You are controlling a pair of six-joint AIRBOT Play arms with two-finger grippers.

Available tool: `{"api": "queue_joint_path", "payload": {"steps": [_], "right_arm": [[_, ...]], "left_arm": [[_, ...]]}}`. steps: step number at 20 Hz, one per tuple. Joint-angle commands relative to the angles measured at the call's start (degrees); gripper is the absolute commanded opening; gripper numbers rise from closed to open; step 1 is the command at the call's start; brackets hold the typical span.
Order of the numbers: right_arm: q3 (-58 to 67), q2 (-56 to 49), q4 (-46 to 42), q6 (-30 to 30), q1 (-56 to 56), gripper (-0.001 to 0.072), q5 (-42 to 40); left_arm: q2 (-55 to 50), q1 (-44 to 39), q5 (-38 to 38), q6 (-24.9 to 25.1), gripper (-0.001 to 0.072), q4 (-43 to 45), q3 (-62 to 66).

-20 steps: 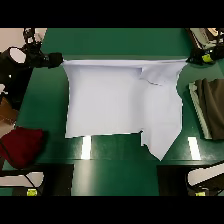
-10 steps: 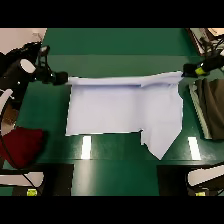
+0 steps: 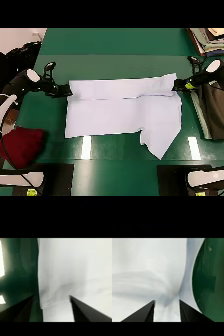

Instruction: Fold the shirts.

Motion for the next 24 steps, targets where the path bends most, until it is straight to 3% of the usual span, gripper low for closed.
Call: {"api": "queue_joint_path", "payload": {"steps": [1, 5, 7, 13, 21, 22, 23, 24], "right_arm": [[1.38, 0.98, 0.09, 0.61, -1.57, 0.0367, 8.00], [-4.28, 10.51, 0.33, -1.90, -5.46, 0.0360, 11.41], [-9.75, 16.68, 1.88, -4.09, -7.28, 0.0307, 12.33], [-21.68, 27.91, 13.33, -7.93, -11.02, 0.0306, 10.64], [-23.71, 34.58, 13.27, -7.91, -10.64, 0.0306, 10.86], [-23.76, 35.52, 13.27, -7.91, -10.95, 0.0306, 11.41], [-23.87, 36.24, 13.16, -7.91, -11.45, 0.0306, 12.22], [-24.35, 36.94, 13.20, -7.91, -12.35, 0.0306, 13.09]], "left_arm": [[1.49, 0.42, -6.03, -0.35, 0.0608, 0.09, -0.28], [8.39, 3.78, -14.49, -0.33, 0.0608, 3.69, -5.03], [13.22, 5.38, -17.55, -0.33, 0.0608, 3.26, -12.31], [28.22, 5.42, -14.82, 1.25, 0.0608, -4.87, -34.12], [28.61, 5.25, -10.91, 2.64, 0.0606, -12.28, -37.73], [28.61, 5.25, -10.73, 2.64, 0.0517, -12.70, -37.73], [28.61, 5.25, -10.49, 2.64, 0.0315, -12.72, -37.73], [28.61, 5.25, -10.14, 2.67, 0.0175, -12.90, -37.73]]}}
